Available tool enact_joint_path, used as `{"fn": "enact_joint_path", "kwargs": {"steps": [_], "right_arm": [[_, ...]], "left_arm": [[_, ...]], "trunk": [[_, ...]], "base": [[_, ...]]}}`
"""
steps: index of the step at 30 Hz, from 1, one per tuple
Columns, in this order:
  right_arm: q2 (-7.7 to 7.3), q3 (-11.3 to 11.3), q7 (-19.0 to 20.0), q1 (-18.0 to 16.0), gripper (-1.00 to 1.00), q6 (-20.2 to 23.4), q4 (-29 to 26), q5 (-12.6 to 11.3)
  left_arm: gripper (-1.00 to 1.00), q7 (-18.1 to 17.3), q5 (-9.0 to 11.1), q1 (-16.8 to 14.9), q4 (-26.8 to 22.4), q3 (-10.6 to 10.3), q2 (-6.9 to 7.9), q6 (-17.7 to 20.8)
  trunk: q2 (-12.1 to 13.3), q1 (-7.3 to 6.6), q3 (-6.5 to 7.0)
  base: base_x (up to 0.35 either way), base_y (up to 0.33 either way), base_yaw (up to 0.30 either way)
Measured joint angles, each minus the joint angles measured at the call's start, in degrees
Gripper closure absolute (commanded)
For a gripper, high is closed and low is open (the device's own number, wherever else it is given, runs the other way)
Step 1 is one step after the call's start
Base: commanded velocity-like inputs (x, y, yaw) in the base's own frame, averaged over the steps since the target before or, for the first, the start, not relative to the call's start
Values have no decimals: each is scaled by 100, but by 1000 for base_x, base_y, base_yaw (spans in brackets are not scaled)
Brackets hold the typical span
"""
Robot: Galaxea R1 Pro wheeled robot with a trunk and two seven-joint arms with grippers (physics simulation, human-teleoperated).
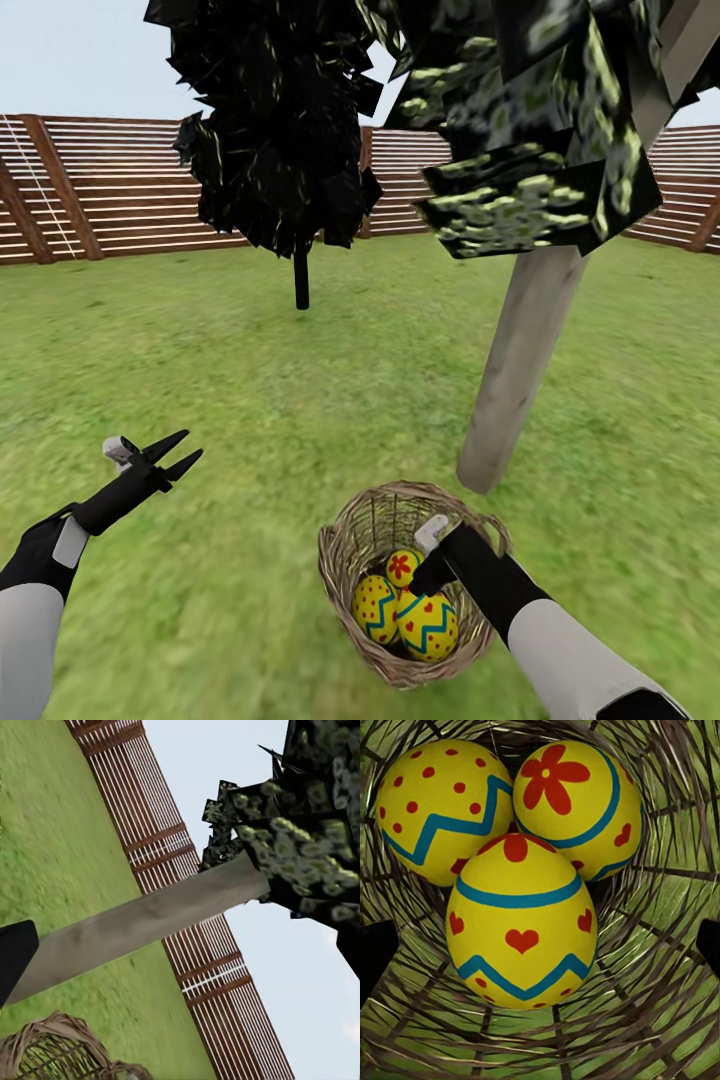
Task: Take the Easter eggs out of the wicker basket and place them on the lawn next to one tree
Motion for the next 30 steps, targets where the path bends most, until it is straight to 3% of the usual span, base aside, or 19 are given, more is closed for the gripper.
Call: {"fn": "enact_joint_path", "kwargs": {"steps": [14,30], "right_arm": [[-12,16,111,-2,-100,1,-7,-13],[-27,-5,42,-2,-100,62,-33,13]], "left_arm": [[-100,0,0,0,1,6,9,2],[-100,0,0,0,1,6,15,0]], "trunk": [[-562,308,-251],[-586,351,-606]], "base": [[0,0,0],[0,0,0]]}}
